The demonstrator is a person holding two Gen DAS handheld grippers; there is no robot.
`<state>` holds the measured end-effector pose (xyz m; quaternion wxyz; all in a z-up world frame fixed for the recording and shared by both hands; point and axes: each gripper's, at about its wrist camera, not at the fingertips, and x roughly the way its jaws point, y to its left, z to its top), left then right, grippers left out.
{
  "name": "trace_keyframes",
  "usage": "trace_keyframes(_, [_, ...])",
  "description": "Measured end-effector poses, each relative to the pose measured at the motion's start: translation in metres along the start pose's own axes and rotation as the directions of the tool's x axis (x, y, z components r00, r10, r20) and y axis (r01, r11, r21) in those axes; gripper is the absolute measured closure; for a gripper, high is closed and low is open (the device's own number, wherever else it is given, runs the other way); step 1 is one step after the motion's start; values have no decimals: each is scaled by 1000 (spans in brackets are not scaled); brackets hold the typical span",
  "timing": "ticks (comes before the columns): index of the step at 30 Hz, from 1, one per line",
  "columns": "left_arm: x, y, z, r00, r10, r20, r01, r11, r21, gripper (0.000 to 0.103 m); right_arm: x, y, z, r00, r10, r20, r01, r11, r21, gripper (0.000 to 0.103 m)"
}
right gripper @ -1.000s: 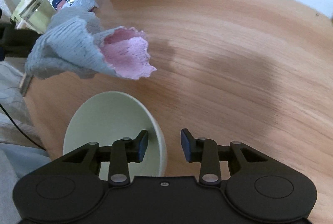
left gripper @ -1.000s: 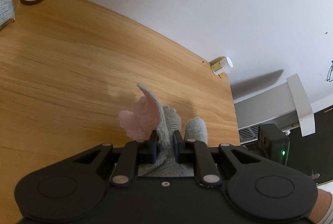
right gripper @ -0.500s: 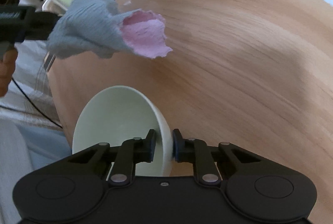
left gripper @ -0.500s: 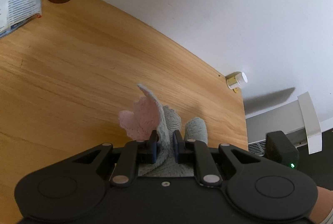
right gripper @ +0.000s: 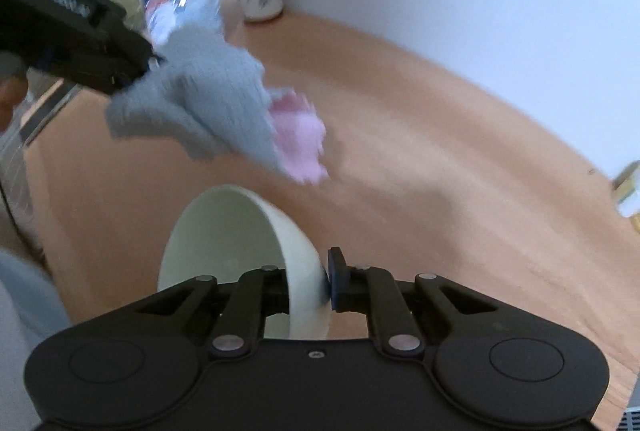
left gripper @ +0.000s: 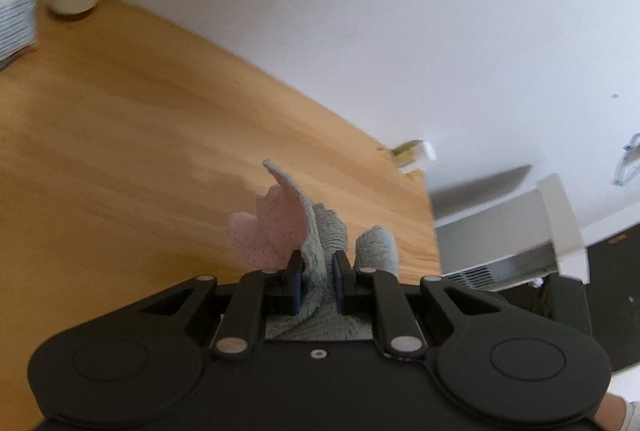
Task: Clean bowl
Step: 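Rub the grey-pink cloth over the bowl's outer wall with the left gripper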
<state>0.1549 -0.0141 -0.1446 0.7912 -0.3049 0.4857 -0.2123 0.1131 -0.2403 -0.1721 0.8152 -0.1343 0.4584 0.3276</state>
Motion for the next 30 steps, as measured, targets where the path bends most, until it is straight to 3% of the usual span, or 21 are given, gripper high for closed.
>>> trace_keyframes(3, [3, -11, 4, 998, -55, -23, 56, 998, 29, 90, -11, 15, 3, 996, -71, 57, 74, 996, -51, 88])
trace_keyframes(5, [5, -17, 5, 996, -83, -45, 85, 995, 48, 90, -18, 19, 7, 995, -74, 64, 76, 997, -18, 88])
trace_keyframes(7, [9, -22, 4, 993, -99, -70, 104, 992, 67, 90, -22, 22, 8, 995, -72, 73, 72, 997, 6, 88])
trace_keyframes(12, [14, -26, 4, 989, -110, -94, 119, 988, 98, 90, -36, 38, 11, 979, -157, 133, 160, 987, -11, 87])
trace_keyframes(14, [15, -26, 3, 990, -94, -105, 107, 986, 128, 90, -42, 38, 9, 973, -172, 155, 169, 985, 38, 87])
trace_keyframes(22, [25, 11, -3, 985, -26, -171, 27, 1000, 0, 90, -44, 47, 2, 970, -200, 134, 189, 977, 96, 86])
trace_keyframes(30, [35, 47, -9, 969, 32, -244, -63, 990, -123, 90, -46, 37, -2, 969, -211, 131, 187, 967, 174, 85])
